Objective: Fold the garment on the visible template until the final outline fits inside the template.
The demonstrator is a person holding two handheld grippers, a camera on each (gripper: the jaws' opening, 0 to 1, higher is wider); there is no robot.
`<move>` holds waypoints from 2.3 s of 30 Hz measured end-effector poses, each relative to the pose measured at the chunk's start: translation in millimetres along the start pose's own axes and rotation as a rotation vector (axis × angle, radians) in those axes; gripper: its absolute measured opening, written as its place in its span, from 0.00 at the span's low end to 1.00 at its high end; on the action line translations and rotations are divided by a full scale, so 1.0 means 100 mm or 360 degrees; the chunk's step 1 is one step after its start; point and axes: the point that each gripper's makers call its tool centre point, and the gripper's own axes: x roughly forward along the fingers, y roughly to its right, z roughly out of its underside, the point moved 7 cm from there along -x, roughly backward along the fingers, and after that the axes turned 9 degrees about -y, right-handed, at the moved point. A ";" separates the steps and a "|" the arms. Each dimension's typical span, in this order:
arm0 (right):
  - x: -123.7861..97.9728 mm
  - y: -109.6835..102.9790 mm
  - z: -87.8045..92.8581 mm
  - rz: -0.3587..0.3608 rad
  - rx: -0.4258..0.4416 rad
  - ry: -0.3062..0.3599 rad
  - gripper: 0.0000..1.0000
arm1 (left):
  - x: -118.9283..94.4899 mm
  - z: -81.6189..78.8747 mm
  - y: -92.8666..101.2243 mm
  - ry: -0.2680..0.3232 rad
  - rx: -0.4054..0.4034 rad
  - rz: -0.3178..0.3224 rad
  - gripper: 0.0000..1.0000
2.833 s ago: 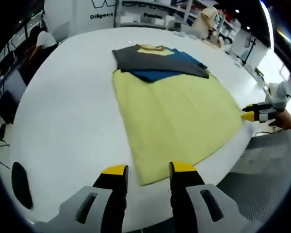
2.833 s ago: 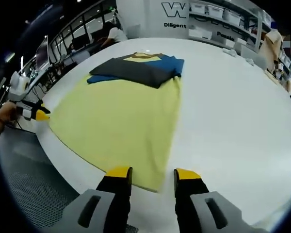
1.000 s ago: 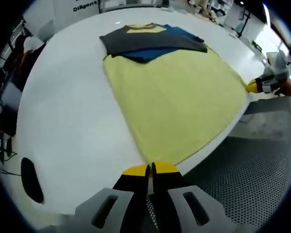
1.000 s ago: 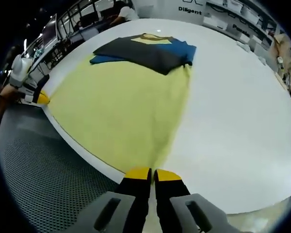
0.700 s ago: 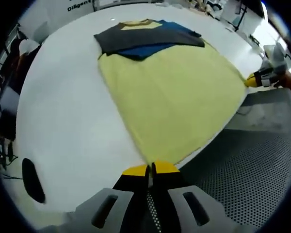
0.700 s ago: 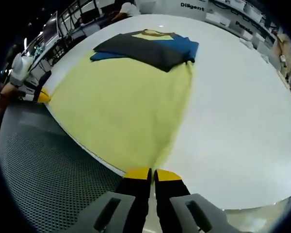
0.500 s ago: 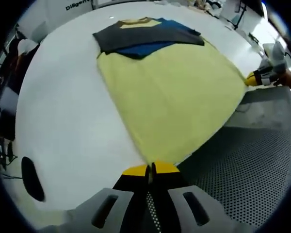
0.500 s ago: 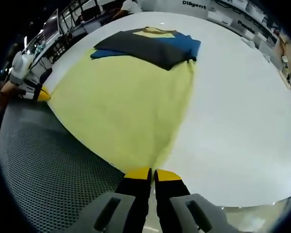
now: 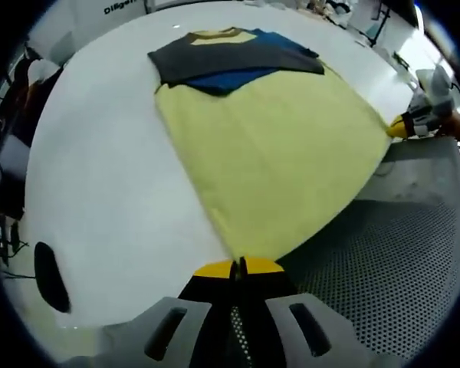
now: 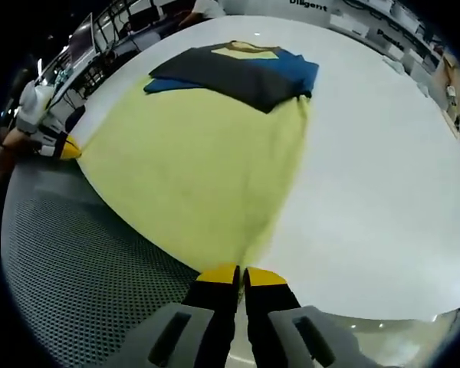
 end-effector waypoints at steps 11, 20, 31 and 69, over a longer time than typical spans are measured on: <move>-0.30 0.02 -0.22 -0.0003 0.0018 0.0192 0.00 | -0.25 -0.19 -0.05 0.0152 -0.0020 -0.0075 0.03; -0.55 0.10 -0.49 0.0021 0.0048 0.0366 0.00 | -0.45 -0.42 -0.18 0.0290 -0.0046 -0.0152 0.03; -0.62 0.19 -0.71 0.0060 0.0079 0.0452 0.00 | -0.58 -0.73 -0.31 0.0426 -0.0108 -0.0181 0.03; -0.96 0.62 -1.89 0.0092 0.0253 0.0890 0.00 | -0.92 -1.83 -0.84 0.0791 -0.0152 -0.0274 0.03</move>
